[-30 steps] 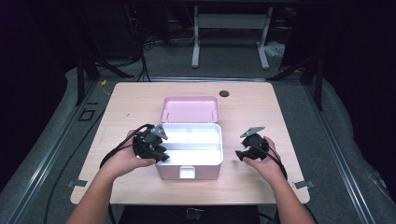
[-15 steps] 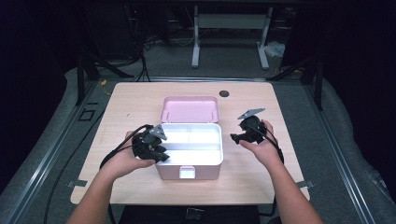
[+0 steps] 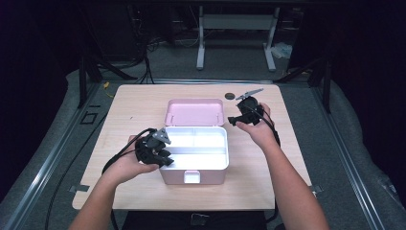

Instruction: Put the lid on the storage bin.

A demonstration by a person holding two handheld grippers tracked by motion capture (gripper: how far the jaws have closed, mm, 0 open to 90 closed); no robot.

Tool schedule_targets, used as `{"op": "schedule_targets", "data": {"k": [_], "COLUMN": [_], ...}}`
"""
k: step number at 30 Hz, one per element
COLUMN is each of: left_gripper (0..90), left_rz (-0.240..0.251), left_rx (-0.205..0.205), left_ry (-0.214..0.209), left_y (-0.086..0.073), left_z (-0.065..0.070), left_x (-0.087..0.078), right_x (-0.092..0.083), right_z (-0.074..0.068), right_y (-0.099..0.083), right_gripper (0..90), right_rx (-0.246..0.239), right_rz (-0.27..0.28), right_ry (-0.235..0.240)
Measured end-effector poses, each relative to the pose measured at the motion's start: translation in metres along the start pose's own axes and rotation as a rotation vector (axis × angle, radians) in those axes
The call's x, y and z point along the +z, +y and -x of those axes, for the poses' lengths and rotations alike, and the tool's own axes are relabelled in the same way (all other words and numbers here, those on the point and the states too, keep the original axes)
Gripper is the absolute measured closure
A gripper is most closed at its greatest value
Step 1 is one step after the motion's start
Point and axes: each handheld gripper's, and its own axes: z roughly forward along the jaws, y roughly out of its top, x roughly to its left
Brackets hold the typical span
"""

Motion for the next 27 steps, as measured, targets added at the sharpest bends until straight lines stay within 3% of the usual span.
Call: {"op": "schedule_targets", "data": {"k": [4, 10, 16, 19, 27], "left_gripper": [66.3, 66.4, 66.3, 66.4, 67.1], "left_rz": [0.001, -0.002, 0.001, 0.002, 0.001], "left_rx": [0.002, 0.002, 0.005, 0.006, 0.012], "left_ry": [-0.002, -0.004, -0.004, -0.004, -0.007], "left_y": [0.0, 0.0, 0.0, 0.0, 0.0], "left_z": [0.0, 0.0, 0.0, 0.0, 0.0], "left_x": [0.0, 0.0, 0.0, 0.0, 0.0], "right_x": [0.006, 0.012, 0.028, 0.034, 0.046], "right_z": [0.002, 0.008, 0.009, 0.007, 0.006], "right_y": [0.011, 0.02, 0.027, 0.031, 0.046], "right_gripper": [34.7, 34.2, 38.0, 40.4, 48.0], "right_rx": [-0.006, 0.024, 0.069, 0.049, 0.03], "right_rz": [0.005, 0.012, 0.068, 0.089, 0.073], "right_ry": [-0.019, -0.028, -0.016, -0.026, -0.056]}}
